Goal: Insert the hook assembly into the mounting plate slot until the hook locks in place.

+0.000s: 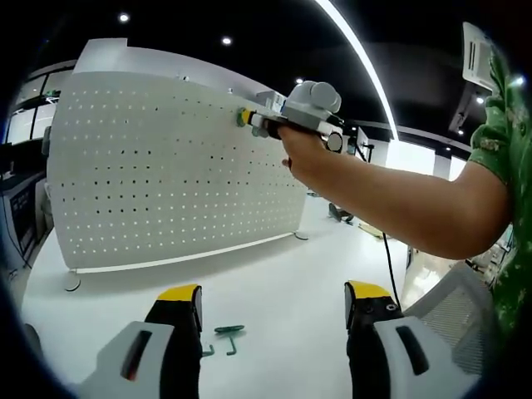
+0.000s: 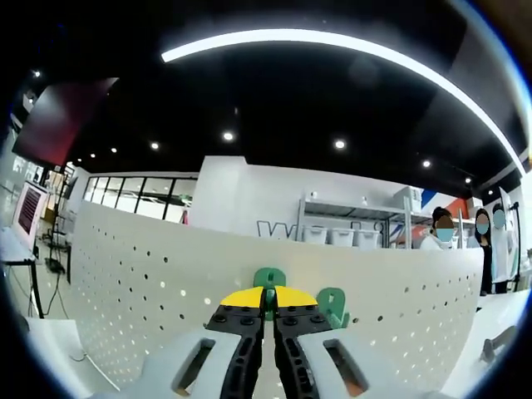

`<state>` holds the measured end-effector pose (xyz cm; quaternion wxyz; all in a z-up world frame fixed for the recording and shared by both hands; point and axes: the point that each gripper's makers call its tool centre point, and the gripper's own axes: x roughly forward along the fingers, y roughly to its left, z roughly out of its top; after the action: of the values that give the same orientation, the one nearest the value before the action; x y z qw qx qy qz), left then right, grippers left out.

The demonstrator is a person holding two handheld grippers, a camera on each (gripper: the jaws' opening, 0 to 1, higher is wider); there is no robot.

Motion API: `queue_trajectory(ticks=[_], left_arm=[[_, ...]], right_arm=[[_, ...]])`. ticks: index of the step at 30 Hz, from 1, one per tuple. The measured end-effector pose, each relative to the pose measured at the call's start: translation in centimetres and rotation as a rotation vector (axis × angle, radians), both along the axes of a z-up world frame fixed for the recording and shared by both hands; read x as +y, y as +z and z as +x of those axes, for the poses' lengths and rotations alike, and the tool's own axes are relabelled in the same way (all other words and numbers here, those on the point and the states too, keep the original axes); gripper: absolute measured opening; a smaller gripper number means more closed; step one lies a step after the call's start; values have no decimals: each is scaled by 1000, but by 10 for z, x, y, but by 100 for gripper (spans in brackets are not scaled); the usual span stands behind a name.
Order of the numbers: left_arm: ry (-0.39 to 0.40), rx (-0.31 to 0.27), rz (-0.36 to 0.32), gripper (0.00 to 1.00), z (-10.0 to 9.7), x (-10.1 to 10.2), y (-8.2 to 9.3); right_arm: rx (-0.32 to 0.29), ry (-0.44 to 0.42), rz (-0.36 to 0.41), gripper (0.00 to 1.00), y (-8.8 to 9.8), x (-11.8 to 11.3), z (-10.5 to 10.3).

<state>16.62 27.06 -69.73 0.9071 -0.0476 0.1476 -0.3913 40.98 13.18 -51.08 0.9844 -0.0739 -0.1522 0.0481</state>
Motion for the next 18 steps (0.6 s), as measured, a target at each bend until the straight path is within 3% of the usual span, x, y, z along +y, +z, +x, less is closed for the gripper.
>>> queue_trajectory(ticks=[18], left_arm=[[3, 4, 2, 72, 1, 2, -1]], right_arm=[[-1, 1, 11, 2, -4, 1, 2]])
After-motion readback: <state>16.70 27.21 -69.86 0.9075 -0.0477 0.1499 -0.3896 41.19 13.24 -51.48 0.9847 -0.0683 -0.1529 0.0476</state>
